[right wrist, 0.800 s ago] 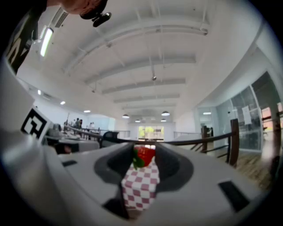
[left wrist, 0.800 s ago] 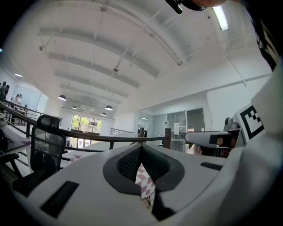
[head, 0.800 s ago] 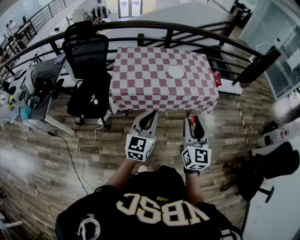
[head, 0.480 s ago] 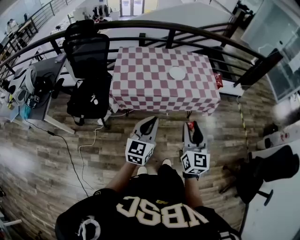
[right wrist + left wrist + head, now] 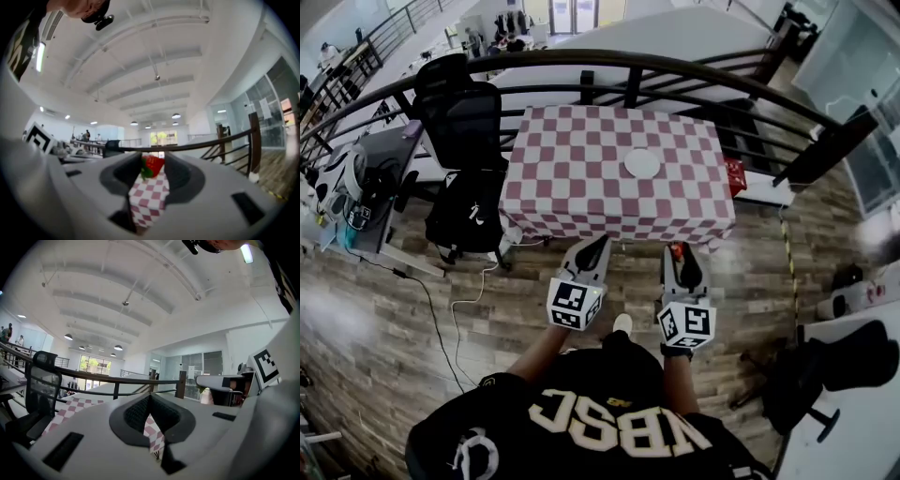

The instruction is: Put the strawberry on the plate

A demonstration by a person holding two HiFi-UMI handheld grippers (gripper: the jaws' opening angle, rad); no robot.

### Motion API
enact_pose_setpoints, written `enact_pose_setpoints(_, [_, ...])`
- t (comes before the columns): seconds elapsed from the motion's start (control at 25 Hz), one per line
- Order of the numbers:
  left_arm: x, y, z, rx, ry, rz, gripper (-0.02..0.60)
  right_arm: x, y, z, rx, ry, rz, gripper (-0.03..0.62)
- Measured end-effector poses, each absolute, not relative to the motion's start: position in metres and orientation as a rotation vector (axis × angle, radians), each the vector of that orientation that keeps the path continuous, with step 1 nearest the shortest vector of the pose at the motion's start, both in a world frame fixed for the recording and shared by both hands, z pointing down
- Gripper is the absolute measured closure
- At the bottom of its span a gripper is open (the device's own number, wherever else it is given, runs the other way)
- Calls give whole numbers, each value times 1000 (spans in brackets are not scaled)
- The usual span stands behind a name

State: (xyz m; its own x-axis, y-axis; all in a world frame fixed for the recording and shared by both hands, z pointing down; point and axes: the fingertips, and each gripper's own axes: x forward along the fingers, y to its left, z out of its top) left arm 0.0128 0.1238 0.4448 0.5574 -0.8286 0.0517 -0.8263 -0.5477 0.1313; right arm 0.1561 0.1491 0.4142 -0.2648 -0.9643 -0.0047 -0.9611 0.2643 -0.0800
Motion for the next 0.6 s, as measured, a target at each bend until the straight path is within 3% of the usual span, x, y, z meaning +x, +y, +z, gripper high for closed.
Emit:
enact_pose_setpoints(0.28, [72, 61, 432, 2638, -1522, -39, 566, 227, 77, 402, -1764, 2534, -27, 431])
enact_pose_setpoints(0.6, [80, 21, 449, 2595, -1595, 121, 566, 225, 19, 429, -1705, 2653, -80, 431])
